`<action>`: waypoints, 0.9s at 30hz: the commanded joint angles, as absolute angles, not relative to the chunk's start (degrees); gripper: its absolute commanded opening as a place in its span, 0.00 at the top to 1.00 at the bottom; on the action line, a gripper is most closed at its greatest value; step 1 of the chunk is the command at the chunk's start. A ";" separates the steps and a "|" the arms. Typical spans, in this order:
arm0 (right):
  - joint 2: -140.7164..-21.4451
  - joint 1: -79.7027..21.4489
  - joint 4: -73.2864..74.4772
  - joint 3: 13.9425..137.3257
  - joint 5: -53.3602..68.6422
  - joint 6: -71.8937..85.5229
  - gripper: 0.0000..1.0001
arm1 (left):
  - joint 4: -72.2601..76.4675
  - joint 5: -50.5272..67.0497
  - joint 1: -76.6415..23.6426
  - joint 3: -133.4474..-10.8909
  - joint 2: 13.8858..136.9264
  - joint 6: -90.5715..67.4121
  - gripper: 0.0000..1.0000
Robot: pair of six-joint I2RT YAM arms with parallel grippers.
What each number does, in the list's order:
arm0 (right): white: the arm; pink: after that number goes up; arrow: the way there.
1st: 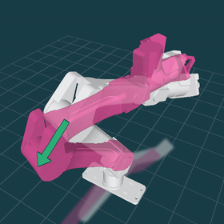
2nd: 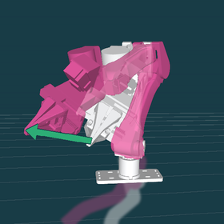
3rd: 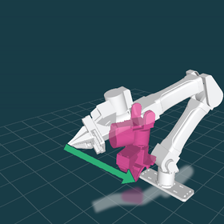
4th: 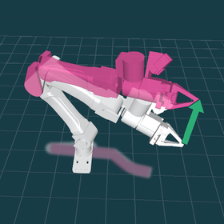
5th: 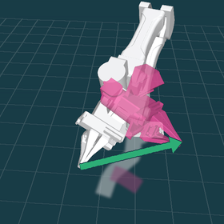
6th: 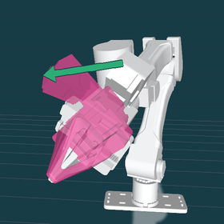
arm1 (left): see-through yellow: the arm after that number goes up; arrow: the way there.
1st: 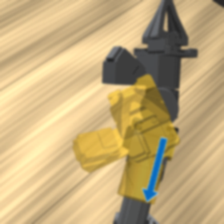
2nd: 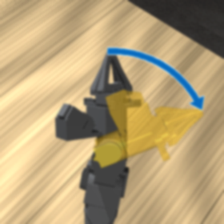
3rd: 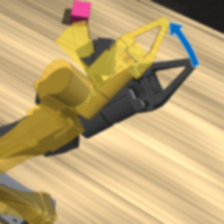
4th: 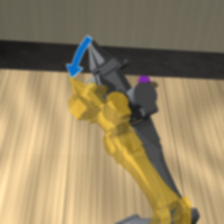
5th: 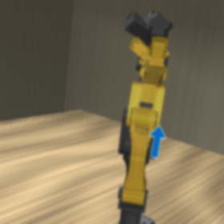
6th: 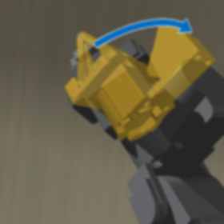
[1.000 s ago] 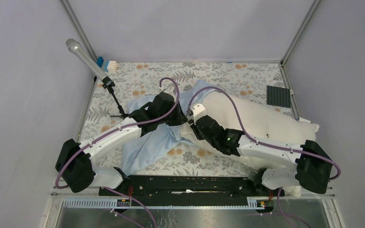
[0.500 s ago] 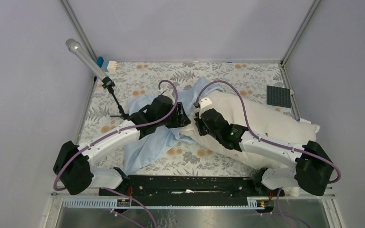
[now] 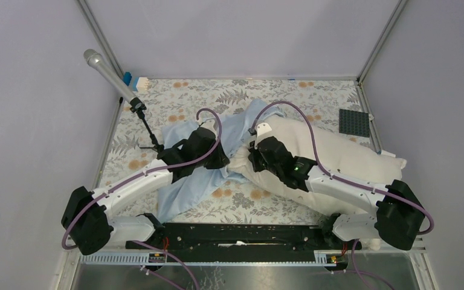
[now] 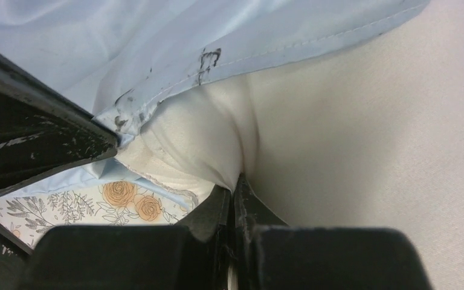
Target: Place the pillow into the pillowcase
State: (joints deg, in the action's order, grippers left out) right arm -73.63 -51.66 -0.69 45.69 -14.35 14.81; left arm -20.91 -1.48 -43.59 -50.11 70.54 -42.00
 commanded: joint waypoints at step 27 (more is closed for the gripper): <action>-79.94 -42.96 6.39 54.60 -18.10 26.23 1.00 | -32.31 -0.78 -50.09 -57.34 62.53 -35.45 1.00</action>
State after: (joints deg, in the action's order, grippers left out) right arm -79.50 -45.04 6.83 53.01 -11.51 24.67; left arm -29.61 -2.11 -49.58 -55.24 65.60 -36.62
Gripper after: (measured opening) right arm 0.025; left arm 0.010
